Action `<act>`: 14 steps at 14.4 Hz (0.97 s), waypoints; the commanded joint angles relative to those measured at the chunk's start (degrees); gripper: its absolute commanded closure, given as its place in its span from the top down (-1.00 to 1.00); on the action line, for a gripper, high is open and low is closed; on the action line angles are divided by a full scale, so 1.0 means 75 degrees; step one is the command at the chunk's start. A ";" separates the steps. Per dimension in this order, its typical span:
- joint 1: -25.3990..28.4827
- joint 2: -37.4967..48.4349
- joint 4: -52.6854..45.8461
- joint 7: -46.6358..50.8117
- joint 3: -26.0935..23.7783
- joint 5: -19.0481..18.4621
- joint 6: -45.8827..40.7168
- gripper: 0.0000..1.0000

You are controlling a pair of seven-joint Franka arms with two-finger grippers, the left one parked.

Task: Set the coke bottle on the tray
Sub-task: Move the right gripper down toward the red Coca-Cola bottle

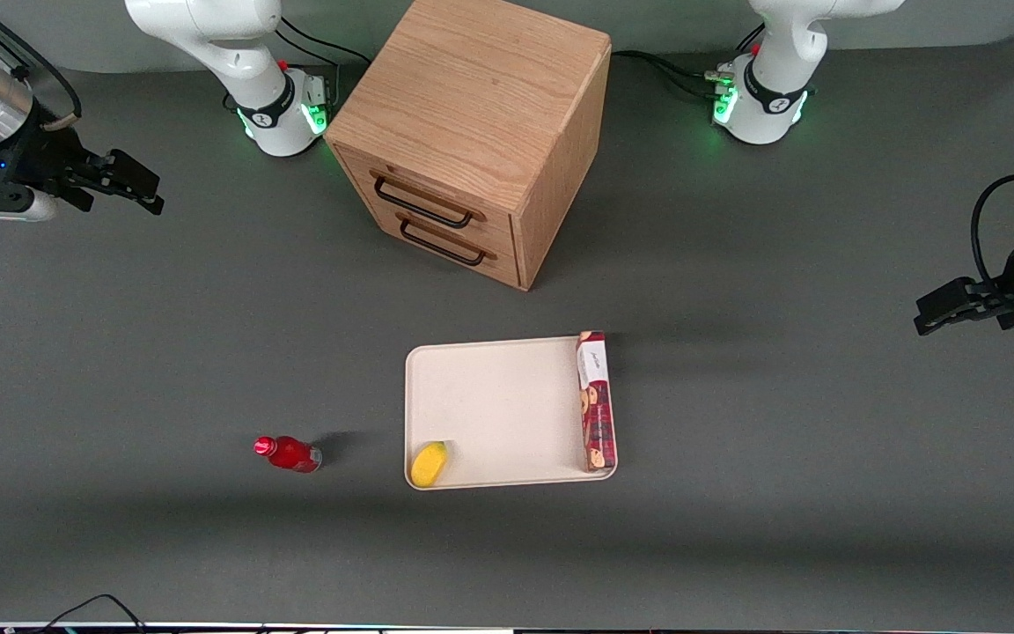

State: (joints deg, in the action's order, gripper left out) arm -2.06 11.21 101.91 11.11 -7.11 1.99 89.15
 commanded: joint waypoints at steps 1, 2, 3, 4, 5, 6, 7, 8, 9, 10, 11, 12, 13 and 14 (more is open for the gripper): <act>0.0005 -0.0171 -0.0333 -0.0239 0.0104 0.0180 -0.0190 1.00; 0.0005 -0.0182 -0.0369 -0.0239 0.0116 0.0180 -0.0273 1.00; 0.0005 -0.0205 -0.0392 -0.0227 0.0116 0.0180 -0.0274 1.00; 0.0017 -0.0240 -0.0404 -0.0250 0.0116 0.0169 -0.0262 1.00; 0.0040 -0.0403 -0.0578 -0.0251 0.0070 0.0110 -0.0250 1.00; 0.0040 -0.0718 -0.0916 -0.0262 0.0023 0.0110 -0.0250 1.00; 0.0063 -0.1150 -0.1337 -0.0262 0.0023 0.0121 -0.0227 1.00; 0.0075 -0.1700 -0.1852 -0.0251 0.0011 0.0156 -0.0215 1.00; 0.0133 -0.2285 -0.2414 -0.0204 -0.0012 0.0168 -0.0192 1.00; 0.0192 -0.2929 -0.3035 -0.0157 -0.0117 0.0134 -0.0192 1.00; 0.0216 -0.3527 -0.3574 -0.0145 -0.0257 0.0087 -0.0192 1.00; 0.0216 -0.4090 -0.4009 -0.0134 -0.0351 0.0040 -0.0157 1.00; 0.0228 -0.4548 -0.4315 -0.0145 -0.0399 -0.0007 -0.0006 1.00; 0.0239 -0.4936 -0.4481 -0.0180 -0.0434 -0.0065 0.0309 1.00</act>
State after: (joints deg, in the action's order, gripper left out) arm -0.66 -16.80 77.33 10.45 -9.71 2.01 91.03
